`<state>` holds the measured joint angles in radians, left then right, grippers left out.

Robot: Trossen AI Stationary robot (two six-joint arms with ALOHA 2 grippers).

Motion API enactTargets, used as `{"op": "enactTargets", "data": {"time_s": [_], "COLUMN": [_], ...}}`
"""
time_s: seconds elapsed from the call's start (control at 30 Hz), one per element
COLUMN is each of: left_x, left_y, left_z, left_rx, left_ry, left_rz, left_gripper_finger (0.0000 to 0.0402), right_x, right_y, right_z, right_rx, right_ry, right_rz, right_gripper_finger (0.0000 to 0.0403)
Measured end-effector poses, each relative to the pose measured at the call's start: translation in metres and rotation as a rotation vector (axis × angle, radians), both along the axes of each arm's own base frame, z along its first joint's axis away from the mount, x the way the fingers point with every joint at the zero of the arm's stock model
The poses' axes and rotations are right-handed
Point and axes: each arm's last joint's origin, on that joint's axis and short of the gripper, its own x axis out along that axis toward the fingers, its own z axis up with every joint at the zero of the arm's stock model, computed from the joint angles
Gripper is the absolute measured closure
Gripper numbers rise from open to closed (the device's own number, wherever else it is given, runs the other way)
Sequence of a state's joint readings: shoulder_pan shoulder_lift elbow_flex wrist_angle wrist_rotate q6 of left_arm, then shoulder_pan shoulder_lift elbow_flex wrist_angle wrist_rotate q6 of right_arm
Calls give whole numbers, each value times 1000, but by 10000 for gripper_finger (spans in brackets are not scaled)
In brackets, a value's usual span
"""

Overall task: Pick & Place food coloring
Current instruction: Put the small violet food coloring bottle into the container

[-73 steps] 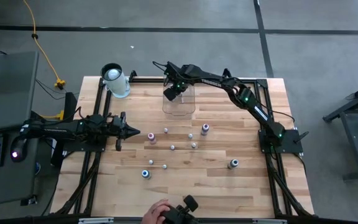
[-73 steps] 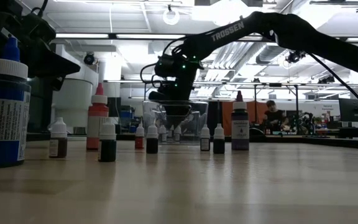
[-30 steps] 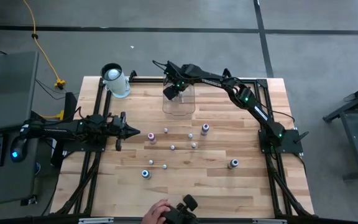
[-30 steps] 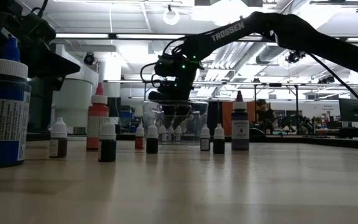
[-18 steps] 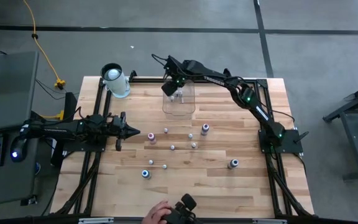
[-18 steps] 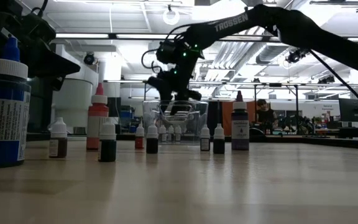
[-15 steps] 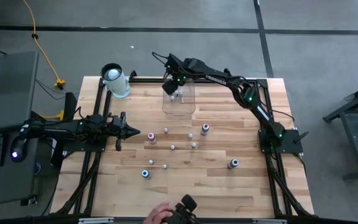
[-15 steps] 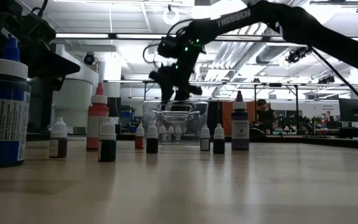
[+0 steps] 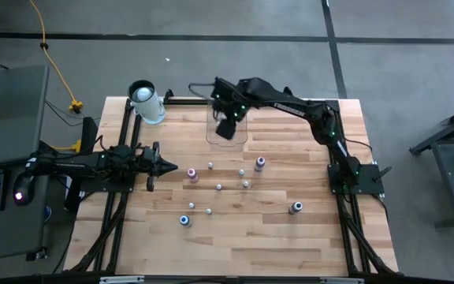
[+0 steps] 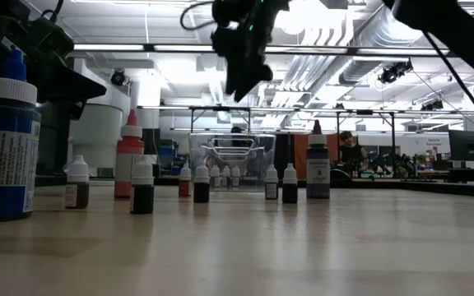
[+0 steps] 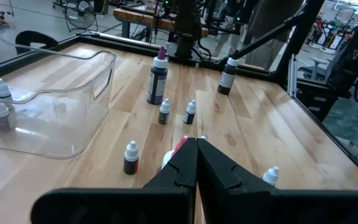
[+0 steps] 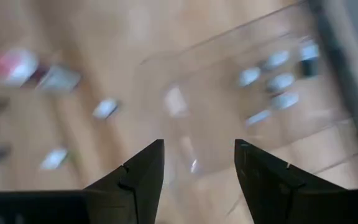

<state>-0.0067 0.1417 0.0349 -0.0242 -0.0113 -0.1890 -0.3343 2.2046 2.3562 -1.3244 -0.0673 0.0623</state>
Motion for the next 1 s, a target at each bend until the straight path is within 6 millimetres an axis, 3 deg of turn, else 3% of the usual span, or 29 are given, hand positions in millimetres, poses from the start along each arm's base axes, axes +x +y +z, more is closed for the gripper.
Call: {"op": "enactTargets", "data": {"time_s": [0.3, 0.6, 0.8, 1.0], "left_x": [0, 0, 0, 0], "left_y": [0, 0, 0, 0], "left_z": [0, 0, 0, 0], "left_rx": [0, 0, 0, 0], "left_ry": [0, 0, 0, 0], "left_rz": [0, 1, 2, 2], "left_gripper_finger": [401, 401, 401, 401], "right_x": [-13, -22, -45, -81], "right_y": [66, 119, 161, 184], "right_z": [18, 36, 56, 47], "right_rx": [20, -13, -66, -87], "right_ry": [113, 121, 108, 158], "right_rz": [254, 302, 305, 205], "right_gripper_finger": [219, 220, 219, 219]}}
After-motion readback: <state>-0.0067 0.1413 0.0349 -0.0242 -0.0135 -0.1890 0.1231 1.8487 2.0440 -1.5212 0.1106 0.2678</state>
